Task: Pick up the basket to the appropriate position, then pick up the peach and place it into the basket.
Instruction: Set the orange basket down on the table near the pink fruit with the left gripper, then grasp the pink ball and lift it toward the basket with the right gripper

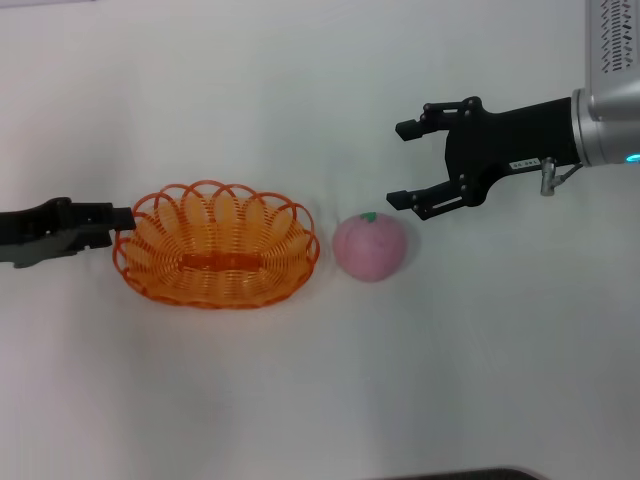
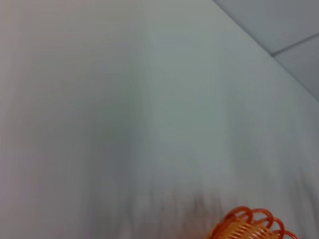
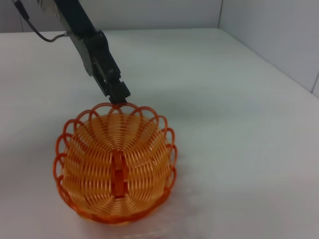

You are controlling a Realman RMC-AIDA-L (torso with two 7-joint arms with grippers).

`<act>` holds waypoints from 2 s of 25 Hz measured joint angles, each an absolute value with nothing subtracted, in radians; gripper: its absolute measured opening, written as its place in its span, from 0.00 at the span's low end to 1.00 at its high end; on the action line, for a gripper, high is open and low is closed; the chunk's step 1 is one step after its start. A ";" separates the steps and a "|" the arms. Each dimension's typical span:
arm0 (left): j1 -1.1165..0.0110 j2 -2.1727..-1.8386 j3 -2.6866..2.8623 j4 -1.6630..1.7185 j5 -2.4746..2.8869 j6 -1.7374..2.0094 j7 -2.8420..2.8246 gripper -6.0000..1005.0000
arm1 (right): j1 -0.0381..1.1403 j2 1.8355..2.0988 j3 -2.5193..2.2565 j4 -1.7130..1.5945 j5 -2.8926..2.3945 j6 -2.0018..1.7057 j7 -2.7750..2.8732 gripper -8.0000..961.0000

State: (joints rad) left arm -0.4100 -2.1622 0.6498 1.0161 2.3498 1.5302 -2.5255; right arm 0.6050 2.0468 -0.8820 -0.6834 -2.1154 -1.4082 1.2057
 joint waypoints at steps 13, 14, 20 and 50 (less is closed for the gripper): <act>-0.393 -2.148 0.544 1.156 2.348 1.631 -2.376 0.55 | 0.606 2.048 -0.882 -0.689 -2.115 -1.410 1.206 0.95; -0.393 -2.145 0.533 1.156 2.345 1.637 -2.356 0.58 | 0.606 2.048 -0.882 -0.689 -2.115 -1.409 1.206 0.95; -0.381 -2.158 0.506 1.156 2.255 1.714 -2.081 0.79 | 0.604 2.054 -0.882 -0.699 -2.112 -1.408 1.206 0.95; -0.244 -2.175 0.486 0.931 2.220 1.751 -1.201 0.87 | 0.598 2.059 -0.888 -0.701 -2.115 -1.416 1.207 0.95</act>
State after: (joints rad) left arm -0.2443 -2.1752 0.4864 0.9310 2.2203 1.7513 -1.2005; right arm 0.5981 2.0586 -0.8883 -0.7010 -2.1154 -1.4162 1.2073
